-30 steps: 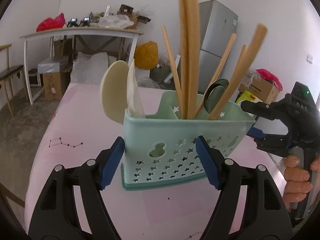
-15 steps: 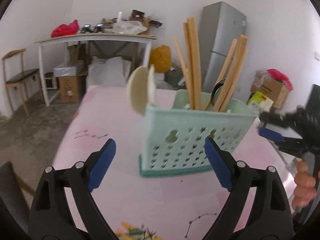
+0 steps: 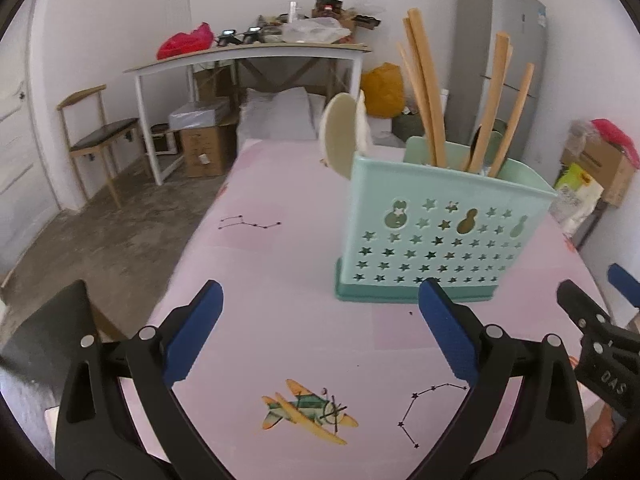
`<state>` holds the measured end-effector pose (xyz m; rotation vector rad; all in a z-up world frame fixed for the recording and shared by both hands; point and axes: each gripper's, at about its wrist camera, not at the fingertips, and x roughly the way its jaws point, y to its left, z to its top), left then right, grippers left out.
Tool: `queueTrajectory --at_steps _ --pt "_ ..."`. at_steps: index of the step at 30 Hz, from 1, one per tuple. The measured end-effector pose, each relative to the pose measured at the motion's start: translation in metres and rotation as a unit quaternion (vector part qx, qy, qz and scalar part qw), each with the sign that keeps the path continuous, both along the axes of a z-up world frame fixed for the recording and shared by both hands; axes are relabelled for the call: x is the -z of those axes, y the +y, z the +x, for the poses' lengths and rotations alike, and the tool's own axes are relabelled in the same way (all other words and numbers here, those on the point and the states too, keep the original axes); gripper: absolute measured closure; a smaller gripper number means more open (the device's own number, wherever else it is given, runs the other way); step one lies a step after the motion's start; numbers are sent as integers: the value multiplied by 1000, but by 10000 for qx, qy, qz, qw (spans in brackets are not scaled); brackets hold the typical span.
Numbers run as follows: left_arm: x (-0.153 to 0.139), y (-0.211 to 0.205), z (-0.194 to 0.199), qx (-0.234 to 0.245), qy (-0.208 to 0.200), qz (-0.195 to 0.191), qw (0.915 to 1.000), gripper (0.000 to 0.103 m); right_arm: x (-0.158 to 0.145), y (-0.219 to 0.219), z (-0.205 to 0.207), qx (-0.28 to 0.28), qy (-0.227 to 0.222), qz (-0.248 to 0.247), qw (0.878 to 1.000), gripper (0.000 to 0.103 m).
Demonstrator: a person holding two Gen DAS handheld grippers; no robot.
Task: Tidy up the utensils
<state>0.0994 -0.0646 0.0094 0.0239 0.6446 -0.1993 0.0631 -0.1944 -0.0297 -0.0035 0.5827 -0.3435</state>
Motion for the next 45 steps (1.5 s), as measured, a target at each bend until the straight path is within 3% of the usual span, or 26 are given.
queueTrajectory --at_steps 3,8,12,15,25,45 --pt "-6 -1 -7 -264 -127 272 9992 8 -7 6 -7 190 -73 -243 9995 10" --pt "-16 -1 -11 -572 -96 471 9972 8 -11 2 -10 278 -54 -78 9996 9" --pt "-16 -3 -9 -516 104 592 9969 8 -10 2 -10 282 41 -67 9996 9" --pt "-19 -5 -10 -556 9 732 9958 8 -8 2 -7 307 88 -65 9995 9" --pt "-16 -1 1 -665 250 612 9956 8 -4 -4 2 387 180 -41 9991 9" --pt "-21 -4 -3 -525 220 584 9967 8 -2 -7 3 391 209 37 9990 9"
